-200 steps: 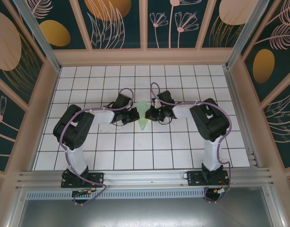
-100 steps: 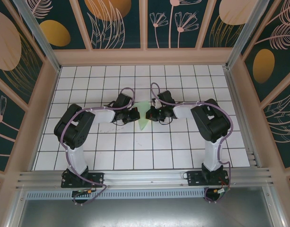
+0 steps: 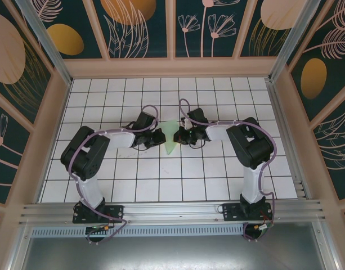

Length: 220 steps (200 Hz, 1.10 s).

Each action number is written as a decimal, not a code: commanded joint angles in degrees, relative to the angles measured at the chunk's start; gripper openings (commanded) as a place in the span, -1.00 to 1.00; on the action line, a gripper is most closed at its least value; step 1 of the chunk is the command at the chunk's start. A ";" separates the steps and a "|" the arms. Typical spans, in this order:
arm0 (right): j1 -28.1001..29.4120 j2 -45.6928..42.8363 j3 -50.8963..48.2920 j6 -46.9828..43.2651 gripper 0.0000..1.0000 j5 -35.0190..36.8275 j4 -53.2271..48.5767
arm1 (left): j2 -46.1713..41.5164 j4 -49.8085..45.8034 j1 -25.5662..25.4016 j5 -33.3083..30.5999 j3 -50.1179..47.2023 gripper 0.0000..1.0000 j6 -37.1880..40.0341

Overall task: Fold a paper plane with a square sheet of paper (pick it up from the middle)
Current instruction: Third fold the triangle at the center of the table.

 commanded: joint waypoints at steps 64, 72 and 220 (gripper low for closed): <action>0.11 3.52 -0.71 -0.10 -0.96 5.82 -6.59 | -8.48 6.93 -5.18 1.47 -5.16 -0.80 -9.81; 0.07 3.62 -0.78 -0.01 -0.96 5.87 -6.64 | -7.57 7.34 -5.71 1.69 -4.87 -0.82 -10.20; 0.11 3.93 -1.24 0.52 -0.96 5.64 -6.19 | 0.05 10.29 -8.27 3.05 -5.84 -0.87 -14.41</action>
